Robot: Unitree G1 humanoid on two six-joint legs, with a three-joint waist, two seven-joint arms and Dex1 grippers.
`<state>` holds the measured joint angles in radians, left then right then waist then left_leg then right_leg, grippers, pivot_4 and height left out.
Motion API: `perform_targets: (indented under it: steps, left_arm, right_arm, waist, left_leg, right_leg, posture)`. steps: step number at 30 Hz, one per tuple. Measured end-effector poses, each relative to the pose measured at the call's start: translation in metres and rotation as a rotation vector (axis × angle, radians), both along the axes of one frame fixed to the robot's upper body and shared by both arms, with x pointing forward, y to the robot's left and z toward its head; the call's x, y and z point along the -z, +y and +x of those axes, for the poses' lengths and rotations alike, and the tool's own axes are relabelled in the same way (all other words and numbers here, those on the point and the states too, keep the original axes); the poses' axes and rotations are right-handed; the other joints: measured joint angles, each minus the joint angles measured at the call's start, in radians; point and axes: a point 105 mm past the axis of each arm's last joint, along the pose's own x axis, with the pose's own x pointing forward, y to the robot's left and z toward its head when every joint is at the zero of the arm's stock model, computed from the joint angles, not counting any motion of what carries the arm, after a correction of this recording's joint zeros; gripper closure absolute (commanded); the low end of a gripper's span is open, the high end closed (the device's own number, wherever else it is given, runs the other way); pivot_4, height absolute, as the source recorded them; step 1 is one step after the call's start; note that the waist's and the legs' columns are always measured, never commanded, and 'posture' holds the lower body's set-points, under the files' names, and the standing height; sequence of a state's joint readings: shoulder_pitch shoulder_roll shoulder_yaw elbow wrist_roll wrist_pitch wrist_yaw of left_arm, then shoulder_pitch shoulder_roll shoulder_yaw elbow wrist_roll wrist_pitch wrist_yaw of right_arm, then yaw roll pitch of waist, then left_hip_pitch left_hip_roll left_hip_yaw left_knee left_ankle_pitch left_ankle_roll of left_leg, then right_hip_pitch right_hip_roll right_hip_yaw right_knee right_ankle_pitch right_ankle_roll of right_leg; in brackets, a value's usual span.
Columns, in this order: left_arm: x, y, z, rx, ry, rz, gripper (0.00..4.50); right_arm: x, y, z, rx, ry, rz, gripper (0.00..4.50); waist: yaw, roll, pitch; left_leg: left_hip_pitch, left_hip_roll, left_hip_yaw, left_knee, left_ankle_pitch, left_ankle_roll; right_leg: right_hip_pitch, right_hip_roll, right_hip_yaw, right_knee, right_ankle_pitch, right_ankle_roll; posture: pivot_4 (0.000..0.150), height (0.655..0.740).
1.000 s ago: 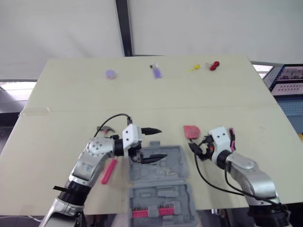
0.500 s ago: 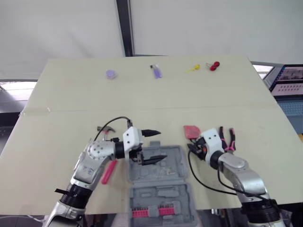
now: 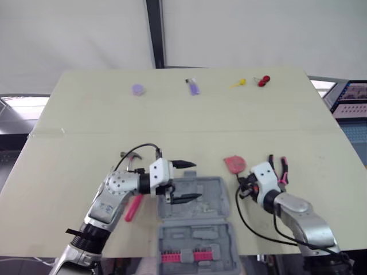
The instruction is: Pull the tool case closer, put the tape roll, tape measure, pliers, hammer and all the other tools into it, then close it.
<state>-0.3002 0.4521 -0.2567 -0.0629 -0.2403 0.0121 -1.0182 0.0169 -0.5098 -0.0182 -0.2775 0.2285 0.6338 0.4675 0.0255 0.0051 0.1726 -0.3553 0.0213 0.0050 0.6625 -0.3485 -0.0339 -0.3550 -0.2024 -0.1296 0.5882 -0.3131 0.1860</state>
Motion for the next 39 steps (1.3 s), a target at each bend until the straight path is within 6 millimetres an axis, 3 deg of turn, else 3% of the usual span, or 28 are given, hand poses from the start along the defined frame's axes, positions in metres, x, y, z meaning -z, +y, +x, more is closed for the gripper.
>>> perform_targets:
  steps: [8, 15, 22, 29, 32, 35, 39]
  left_arm:
    - [0.011, 0.004, -0.012, 0.114, 0.003, 0.074, 0.00]
    - [0.016, 0.007, -0.019, 0.186, 0.006, 0.111, 0.00]
    - [0.022, 0.002, -0.029, 0.261, 0.020, 0.135, 0.00]
    - [0.023, 0.000, -0.030, 0.267, 0.021, 0.138, 0.00]
    - [0.023, 0.000, -0.031, 0.266, 0.018, 0.136, 0.00]
    - [0.026, 0.001, -0.035, 0.266, 0.031, 0.132, 0.00]
    - [0.026, 0.001, -0.039, 0.267, 0.018, 0.127, 0.00]
  right_arm:
    - [0.012, -0.009, -0.061, -0.040, 0.146, 0.035, 4.47]
    - [0.019, -0.003, -0.111, -0.065, 0.264, 0.060, 4.47]
    - [0.020, 0.005, -0.130, -0.070, 0.305, 0.082, 4.47]
    - [0.021, 0.008, -0.132, -0.075, 0.310, 0.093, 4.47]
    - [0.018, 0.004, -0.133, -0.096, 0.321, 0.084, 3.56]
    - [0.009, -0.008, -0.134, -0.128, 0.340, 0.067, 2.13]
    - [-0.018, -0.014, -0.134, -0.339, 0.352, 0.042, 0.03]
  waist:
    - [0.001, 0.000, 0.000]
    - [0.002, 0.000, 0.000]
    - [0.002, 0.000, 0.000]
    - [0.003, 0.000, 0.000]
    - [0.002, 0.000, 0.000]
    - [0.003, 0.000, 0.000]
    - [0.004, -0.001, 0.000]
  left_leg:
    - [0.000, 0.000, 0.000, 0.000, 0.000, 0.000]
    - [0.000, 0.000, 0.001, 0.000, 0.000, 0.001]
    - [0.000, 0.000, 0.001, 0.000, 0.000, 0.001]
    - [0.000, 0.000, 0.001, 0.001, 0.000, 0.001]
    - [0.000, 0.000, 0.001, 0.001, 0.000, 0.001]
    - [0.000, 0.000, 0.001, 0.001, -0.001, 0.001]
    - [0.001, 0.000, 0.001, 0.002, -0.001, 0.002]
  right_leg:
    - [0.000, 0.000, 0.000, 0.000, 0.000, 0.000]
    - [0.000, 0.000, 0.001, 0.000, 0.000, 0.000]
    - [0.000, 0.000, 0.001, 0.000, 0.000, 0.000]
    - [0.000, 0.000, 0.001, 0.000, 0.000, 0.000]
    - [0.000, 0.000, 0.001, 0.000, 0.000, 0.000]
    - [0.000, 0.000, 0.002, 0.000, 0.000, 0.000]
    - [0.001, 0.000, 0.002, 0.000, 0.000, 0.000]
  posture:
    - [0.150, 0.7400]
    - [0.150, 0.7400]
    - [0.150, 0.7400]
    - [0.150, 0.7400]
    - [0.150, 0.7400]
    - [0.150, 0.7400]
    - [0.150, 0.7400]
